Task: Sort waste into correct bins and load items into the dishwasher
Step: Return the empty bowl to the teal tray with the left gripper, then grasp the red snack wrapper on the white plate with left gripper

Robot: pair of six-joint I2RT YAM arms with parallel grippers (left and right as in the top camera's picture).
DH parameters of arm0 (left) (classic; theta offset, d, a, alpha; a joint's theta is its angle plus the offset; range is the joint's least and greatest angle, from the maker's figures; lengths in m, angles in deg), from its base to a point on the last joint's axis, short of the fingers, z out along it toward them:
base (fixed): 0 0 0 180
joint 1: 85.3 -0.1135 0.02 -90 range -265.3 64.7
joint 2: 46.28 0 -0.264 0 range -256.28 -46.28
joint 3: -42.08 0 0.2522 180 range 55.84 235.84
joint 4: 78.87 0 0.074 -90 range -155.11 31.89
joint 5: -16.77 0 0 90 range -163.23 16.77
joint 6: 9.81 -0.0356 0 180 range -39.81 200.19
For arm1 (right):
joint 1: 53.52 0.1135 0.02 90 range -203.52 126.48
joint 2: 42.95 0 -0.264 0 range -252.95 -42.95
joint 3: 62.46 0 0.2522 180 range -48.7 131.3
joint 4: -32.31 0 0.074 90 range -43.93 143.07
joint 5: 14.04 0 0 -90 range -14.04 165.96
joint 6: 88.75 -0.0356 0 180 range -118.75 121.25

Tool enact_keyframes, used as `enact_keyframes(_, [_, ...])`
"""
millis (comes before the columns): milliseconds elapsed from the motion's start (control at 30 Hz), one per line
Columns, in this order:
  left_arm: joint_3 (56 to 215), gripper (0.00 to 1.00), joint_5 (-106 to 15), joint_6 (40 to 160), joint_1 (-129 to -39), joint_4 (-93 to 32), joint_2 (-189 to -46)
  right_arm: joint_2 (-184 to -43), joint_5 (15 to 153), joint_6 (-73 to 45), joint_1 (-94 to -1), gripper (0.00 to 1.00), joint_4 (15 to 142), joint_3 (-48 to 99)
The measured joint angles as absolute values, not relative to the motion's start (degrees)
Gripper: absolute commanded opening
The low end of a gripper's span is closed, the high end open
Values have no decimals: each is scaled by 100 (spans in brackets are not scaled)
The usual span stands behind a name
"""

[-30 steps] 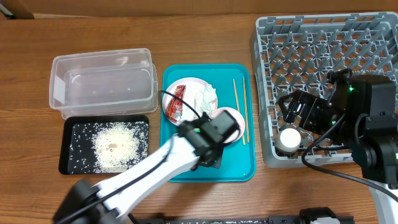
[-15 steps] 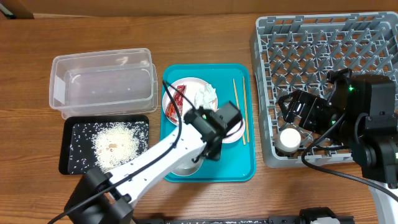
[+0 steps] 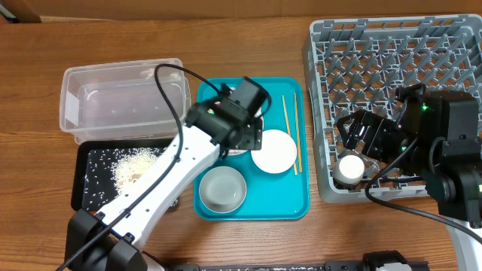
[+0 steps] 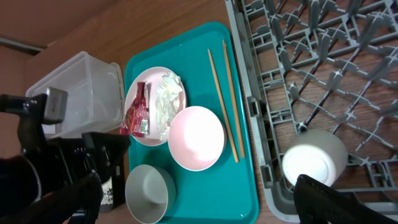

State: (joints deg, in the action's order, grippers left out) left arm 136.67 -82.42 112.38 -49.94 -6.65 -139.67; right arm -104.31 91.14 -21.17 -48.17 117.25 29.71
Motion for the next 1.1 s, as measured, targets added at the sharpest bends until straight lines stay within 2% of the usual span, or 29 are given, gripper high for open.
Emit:
enact_keyframes(267, [13667, 90, -8047, 10997, -5121, -545, -13969, -10468, 9112, -2117, -4817, 100, 11793, 2971])
enact_keyframes(767, [13667, 84, -7857, 10849, -5121, 45, -13969, -10805, 9665, -1850, -4802, 100, 11591, 2971])
enact_keyframes(1033, [13667, 84, -7861, 10846, -5132, 126, -13969, -10805, 9793, -1507, -4140, 100, 11594, 2971])
enact_keyframes(1100, [13667, 78, -7850, 10849, -5158, 205, -13969, -10805, 9717, -1487, -3989, 100, 11591, 2971])
